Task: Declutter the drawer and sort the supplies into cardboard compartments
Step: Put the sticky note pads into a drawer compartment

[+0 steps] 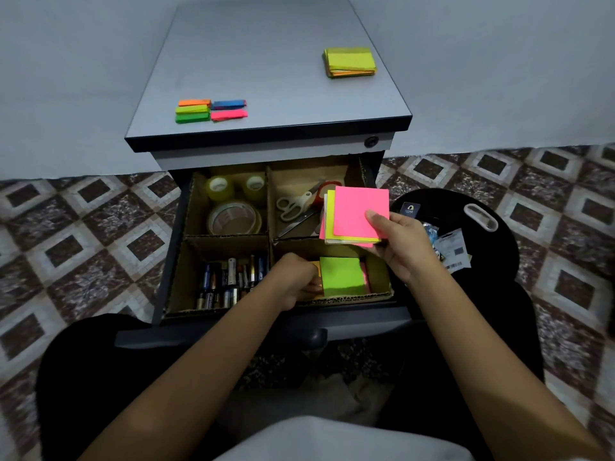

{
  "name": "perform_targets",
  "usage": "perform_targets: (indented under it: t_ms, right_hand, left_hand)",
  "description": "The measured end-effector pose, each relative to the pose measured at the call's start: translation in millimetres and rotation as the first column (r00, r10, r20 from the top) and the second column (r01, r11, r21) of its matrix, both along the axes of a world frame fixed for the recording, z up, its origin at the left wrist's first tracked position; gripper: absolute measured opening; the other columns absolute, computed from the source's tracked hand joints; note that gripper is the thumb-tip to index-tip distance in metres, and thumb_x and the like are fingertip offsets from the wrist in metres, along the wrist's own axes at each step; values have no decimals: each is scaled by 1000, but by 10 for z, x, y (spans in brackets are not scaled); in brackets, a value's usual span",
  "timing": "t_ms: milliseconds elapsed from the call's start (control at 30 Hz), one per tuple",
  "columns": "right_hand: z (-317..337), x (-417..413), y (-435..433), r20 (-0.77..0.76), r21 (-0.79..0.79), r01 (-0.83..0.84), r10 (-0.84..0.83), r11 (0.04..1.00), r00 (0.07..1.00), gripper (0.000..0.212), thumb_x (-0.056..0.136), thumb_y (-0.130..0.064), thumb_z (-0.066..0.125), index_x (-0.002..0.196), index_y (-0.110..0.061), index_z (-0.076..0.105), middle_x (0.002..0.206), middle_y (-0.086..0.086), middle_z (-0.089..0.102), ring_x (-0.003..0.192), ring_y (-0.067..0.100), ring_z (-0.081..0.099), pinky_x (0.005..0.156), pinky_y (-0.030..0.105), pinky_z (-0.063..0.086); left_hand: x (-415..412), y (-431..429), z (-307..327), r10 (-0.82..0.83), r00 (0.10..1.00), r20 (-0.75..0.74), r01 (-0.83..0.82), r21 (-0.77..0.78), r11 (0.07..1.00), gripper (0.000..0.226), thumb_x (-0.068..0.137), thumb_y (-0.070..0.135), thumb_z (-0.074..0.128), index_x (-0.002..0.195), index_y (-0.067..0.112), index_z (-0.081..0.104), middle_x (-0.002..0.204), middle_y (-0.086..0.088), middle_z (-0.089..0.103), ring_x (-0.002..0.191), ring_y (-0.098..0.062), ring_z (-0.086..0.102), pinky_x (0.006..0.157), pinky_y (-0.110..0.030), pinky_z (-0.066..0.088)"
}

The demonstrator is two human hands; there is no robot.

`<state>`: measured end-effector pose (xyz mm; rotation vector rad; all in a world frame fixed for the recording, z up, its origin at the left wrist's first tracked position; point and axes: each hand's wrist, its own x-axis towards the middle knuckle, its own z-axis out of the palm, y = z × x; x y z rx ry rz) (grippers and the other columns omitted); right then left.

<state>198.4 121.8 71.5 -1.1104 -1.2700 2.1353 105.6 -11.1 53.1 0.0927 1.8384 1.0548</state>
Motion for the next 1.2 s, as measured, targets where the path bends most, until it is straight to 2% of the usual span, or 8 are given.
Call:
perform_targets:
  t_ms: [167,500,667,733,900,1000,1100,1200]
  right_hand:
    - [-29,6,-13,8,23,-7,7,1000,1000,12,90,-12,60,98,-4,62,88,8,69,81,18,67,60,26,57]
    - [-17,16,-37,0,32,-9,9,999,1000,6,91,-12,58,93,-8,62,87,7,69,80,16,66,60,25,58]
    - [1,16,-56,14,54,-11,11,998,1000,7,91,-12,58,94,-7,62,87,6,68,79,16,66,54,22,56]
    - [15,26,-66,17,63,-18,17,998,1000,6,91,-12,58,93,-8,62,85,6,68,77,15,65,51,20,53]
    - [28,83,-83,12,45,-77,77,996,997,6,91,-10,57,90,-8,62,85,8,67,80,17,65,62,26,59]
    - [7,120,-101,23,42,-125,124,991,992,8,91,-10,56,91,-7,63,86,8,68,81,18,65,64,26,59]
    - [2,126,-114,45,56,-171,169,984,985,9,92,-10,56,91,-6,64,86,8,68,81,17,65,67,27,59]
    - [3,125,-112,61,55,-197,193,979,979,11,92,-10,55,88,-5,64,85,8,69,80,17,66,66,26,58]
  left_hand:
    - [10,40,13,-40,998,56,39,8,999,21,94,0,43,77,4,53,73,-10,57,65,-16,55,66,-25,50]
    - [25,59,21,-256,959,-119,243,-117,963,9,90,4,50,81,7,52,80,-8,48,75,-19,49,64,-25,35]
    - [90,80,114,-394,902,-177,363,-185,913,31,88,0,45,61,13,36,64,-4,33,58,-14,29,51,-24,23]
    - [80,80,106,-394,905,-163,367,-176,914,28,88,1,44,62,12,40,68,-7,44,58,-15,37,53,-23,27]
    - [1,26,107,-67,998,9,67,21,998,17,94,8,45,81,8,57,73,-7,59,63,-15,54,64,-26,44]
    - [-55,-42,202,117,981,156,-150,220,964,20,96,12,42,87,12,60,80,-7,62,73,-17,59,69,-30,48]
    - [-61,-108,277,146,928,343,-275,364,890,19,97,12,42,93,9,60,89,-10,66,82,-21,63,75,-33,52]
    - [-39,-137,287,122,943,308,-242,391,888,17,97,12,45,94,10,62,86,-10,67,79,-19,65,65,-27,56]
